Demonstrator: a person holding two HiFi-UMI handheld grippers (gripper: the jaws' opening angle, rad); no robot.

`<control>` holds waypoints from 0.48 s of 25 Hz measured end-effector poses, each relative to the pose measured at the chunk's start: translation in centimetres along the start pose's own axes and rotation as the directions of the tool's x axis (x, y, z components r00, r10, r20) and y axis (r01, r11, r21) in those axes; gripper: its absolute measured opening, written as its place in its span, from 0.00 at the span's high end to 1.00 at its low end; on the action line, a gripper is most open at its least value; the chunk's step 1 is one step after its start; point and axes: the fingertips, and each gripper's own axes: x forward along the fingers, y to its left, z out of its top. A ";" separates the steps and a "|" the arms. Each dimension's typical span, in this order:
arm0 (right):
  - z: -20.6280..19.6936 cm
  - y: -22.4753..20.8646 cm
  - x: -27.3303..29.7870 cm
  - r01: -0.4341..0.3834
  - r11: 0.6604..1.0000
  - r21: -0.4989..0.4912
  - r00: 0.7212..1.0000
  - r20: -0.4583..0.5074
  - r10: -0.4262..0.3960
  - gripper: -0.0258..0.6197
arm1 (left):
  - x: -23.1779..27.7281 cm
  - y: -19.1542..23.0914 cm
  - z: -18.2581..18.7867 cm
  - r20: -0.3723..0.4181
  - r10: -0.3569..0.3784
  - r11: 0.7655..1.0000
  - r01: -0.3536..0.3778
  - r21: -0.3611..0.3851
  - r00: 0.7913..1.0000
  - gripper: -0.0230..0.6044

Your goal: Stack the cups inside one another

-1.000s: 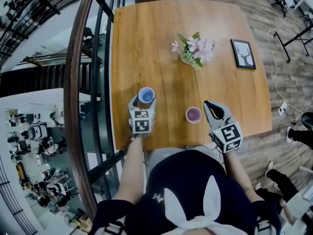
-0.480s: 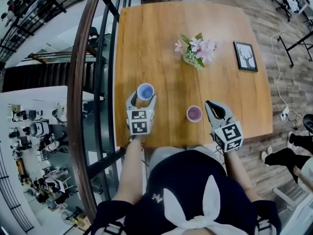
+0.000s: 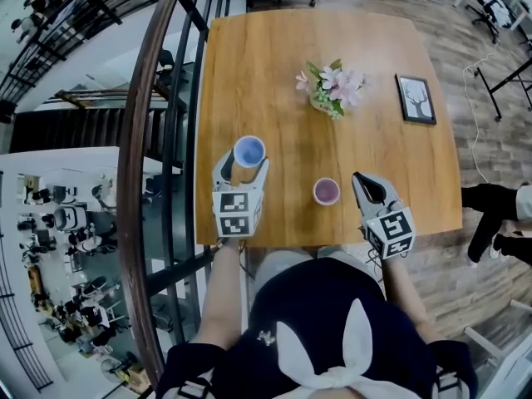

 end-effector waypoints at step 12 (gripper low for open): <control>-1.1 -0.6 -2.3 -0.002 1.000 -0.001 1.000 0.017 0.002 0.96 | -3.4 -2.8 0.6 0.031 0.000 1.000 0.000 0.005 1.000 0.42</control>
